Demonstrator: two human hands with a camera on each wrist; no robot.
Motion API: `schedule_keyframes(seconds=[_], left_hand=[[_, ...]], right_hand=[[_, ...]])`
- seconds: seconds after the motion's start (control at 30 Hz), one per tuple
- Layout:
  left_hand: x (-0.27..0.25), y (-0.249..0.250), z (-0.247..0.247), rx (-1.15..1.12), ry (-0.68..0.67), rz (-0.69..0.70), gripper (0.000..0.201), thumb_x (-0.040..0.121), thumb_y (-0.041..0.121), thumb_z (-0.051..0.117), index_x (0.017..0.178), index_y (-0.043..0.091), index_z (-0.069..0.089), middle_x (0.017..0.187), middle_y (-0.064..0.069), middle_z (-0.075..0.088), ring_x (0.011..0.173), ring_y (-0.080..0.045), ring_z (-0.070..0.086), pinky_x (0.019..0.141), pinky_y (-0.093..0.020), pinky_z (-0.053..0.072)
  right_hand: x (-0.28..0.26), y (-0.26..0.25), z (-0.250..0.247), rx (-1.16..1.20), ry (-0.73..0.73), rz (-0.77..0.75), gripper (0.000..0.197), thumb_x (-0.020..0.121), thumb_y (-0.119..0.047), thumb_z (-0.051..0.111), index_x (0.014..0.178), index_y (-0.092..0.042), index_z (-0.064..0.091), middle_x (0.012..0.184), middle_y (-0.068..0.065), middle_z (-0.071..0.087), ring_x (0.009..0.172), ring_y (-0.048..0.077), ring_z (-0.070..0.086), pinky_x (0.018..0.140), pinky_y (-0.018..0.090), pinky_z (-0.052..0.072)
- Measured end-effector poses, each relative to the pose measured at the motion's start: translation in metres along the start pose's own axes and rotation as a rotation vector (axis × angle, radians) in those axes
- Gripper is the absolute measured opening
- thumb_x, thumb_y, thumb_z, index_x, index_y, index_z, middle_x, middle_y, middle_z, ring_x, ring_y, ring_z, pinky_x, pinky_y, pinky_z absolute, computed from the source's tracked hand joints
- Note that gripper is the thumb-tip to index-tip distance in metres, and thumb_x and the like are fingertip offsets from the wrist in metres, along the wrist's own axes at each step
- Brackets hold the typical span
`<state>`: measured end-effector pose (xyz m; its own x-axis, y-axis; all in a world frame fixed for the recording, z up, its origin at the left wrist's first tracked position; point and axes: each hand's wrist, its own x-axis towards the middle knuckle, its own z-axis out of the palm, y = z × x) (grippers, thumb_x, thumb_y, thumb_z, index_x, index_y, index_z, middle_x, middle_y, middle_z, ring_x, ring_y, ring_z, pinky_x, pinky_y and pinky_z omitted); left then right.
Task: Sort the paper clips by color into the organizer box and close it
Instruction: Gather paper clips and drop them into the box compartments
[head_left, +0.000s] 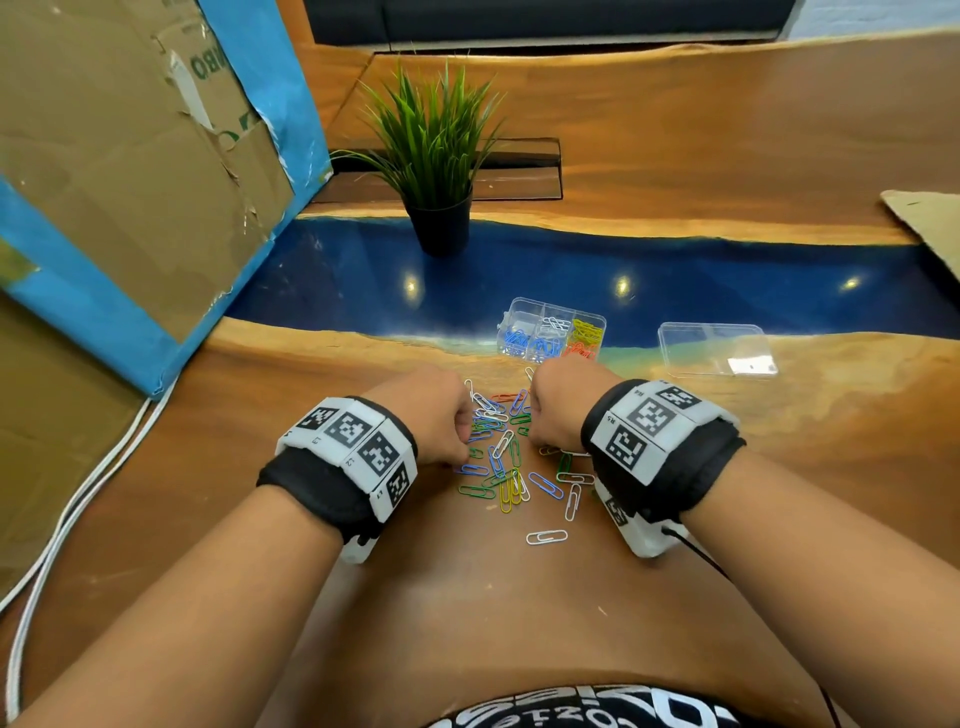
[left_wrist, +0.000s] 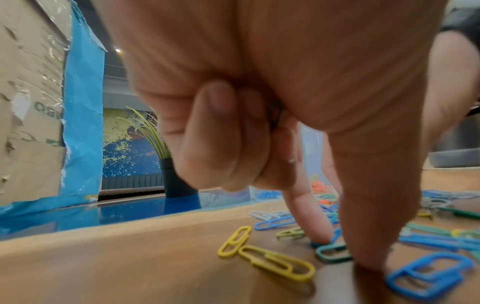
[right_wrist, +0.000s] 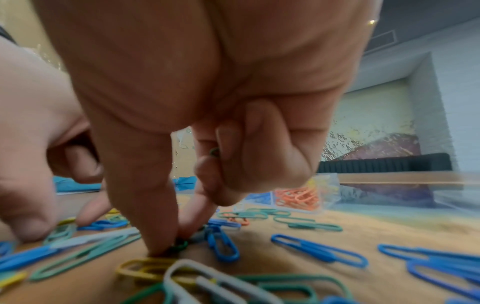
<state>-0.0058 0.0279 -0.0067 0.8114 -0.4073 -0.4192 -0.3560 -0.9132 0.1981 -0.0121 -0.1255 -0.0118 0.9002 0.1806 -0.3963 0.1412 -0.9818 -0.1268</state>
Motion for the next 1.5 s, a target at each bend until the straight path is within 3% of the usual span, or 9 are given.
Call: schedule_keyframes(seconds=[0.07,0.17,0.33,0.47,0.67,0.87,1.07,1.23,1.5], left_hand=[[0.000,-0.001,0.001,0.009,0.023,0.010,0.005,0.074,0.018,0.068,0.078,0.018,0.070,0.057,0.013,0.053,0.068,-0.012,0.057,0.066,-0.024,0.050],[0.000,-0.002,0.003,0.032,0.047,0.026,0.005,0.074,0.017,0.066,0.076,0.019,0.070,0.055,0.013,0.050,0.069,-0.013,0.056,0.066,-0.024,0.049],[0.001,0.001,0.003,0.077,0.051,0.056,0.009,0.077,0.022,0.067,0.086,0.025,0.068,0.066,0.011,0.047,0.075,-0.015,0.051,0.067,-0.023,0.043],[0.000,0.003,0.002,0.116,0.030,0.066,0.012,0.078,0.024,0.065,0.088,0.024,0.072,0.066,0.010,0.048,0.076,-0.014,0.052,0.067,-0.024,0.044],[0.002,0.009,0.001,0.133,-0.066,0.079,0.004,0.076,0.021,0.067,0.078,0.022,0.063,0.062,0.011,0.050,0.067,-0.012,0.052,0.056,-0.022,0.043],[0.005,0.006,0.001,0.081,-0.091,0.080,0.011,0.072,0.018,0.066,0.065,0.021,0.058,0.064,0.004,0.056,0.066,-0.015,0.055,0.061,-0.026,0.047],[0.004,-0.003,0.006,-0.456,-0.098,0.037,0.023,0.073,0.016,0.062,0.058,0.019,0.045,0.056,0.001,0.045,0.048,-0.015,0.040,0.052,-0.024,0.037],[0.002,-0.002,0.007,-1.046,-0.147,0.002,0.015,0.064,0.005,0.046,0.057,0.016,0.037,0.053,-0.002,0.051,0.035,-0.011,0.038,0.034,-0.016,0.032],[0.020,0.005,-0.001,-1.112,-0.052,-0.072,0.032,0.085,-0.009,0.030,0.066,0.015,0.037,0.054,-0.002,0.041,0.035,-0.008,0.032,0.033,-0.011,0.026]], right_hand=[[-0.001,0.001,0.000,0.006,-0.022,-0.002,0.015,0.081,-0.020,0.059,0.070,-0.010,0.058,0.064,0.003,0.051,0.071,0.023,0.053,0.058,0.025,0.047],[-0.001,0.003,0.001,0.030,-0.024,-0.012,0.022,0.079,-0.025,0.062,0.091,-0.008,0.068,0.083,0.006,0.062,0.083,0.024,0.062,0.071,0.029,0.053],[-0.001,0.006,0.004,0.044,0.005,-0.038,0.024,0.079,-0.029,0.063,0.091,-0.008,0.067,0.087,0.007,0.066,0.087,0.023,0.063,0.076,0.032,0.055],[-0.002,0.010,0.004,0.294,-0.016,-0.022,0.021,0.079,-0.030,0.062,0.065,-0.017,0.053,0.067,0.001,0.054,0.069,0.019,0.051,0.062,0.028,0.044],[-0.006,0.018,0.008,1.351,-0.149,-0.014,0.029,0.085,0.006,0.049,0.061,-0.011,0.045,0.059,0.006,0.048,0.047,0.012,0.039,0.039,0.018,0.033],[-0.006,0.032,0.019,1.402,-0.168,-0.079,0.028,0.084,0.011,0.058,0.071,-0.012,0.047,0.048,-0.002,0.061,0.042,0.010,0.044,0.036,0.014,0.032],[-0.006,0.037,0.020,1.500,-0.223,-0.074,0.034,0.090,0.007,0.051,0.108,-0.021,0.058,0.061,0.003,0.063,0.041,0.006,0.045,0.039,0.013,0.038],[-0.008,0.031,0.012,1.619,-0.224,0.010,0.021,0.094,0.000,0.043,0.089,-0.009,0.061,0.068,0.004,0.052,0.050,0.009,0.046,0.039,0.014,0.041],[-0.002,0.031,-0.007,1.458,-0.138,0.149,0.022,0.089,0.010,0.043,0.093,-0.007,0.057,0.075,0.008,0.053,0.055,0.013,0.049,0.041,0.015,0.043]])
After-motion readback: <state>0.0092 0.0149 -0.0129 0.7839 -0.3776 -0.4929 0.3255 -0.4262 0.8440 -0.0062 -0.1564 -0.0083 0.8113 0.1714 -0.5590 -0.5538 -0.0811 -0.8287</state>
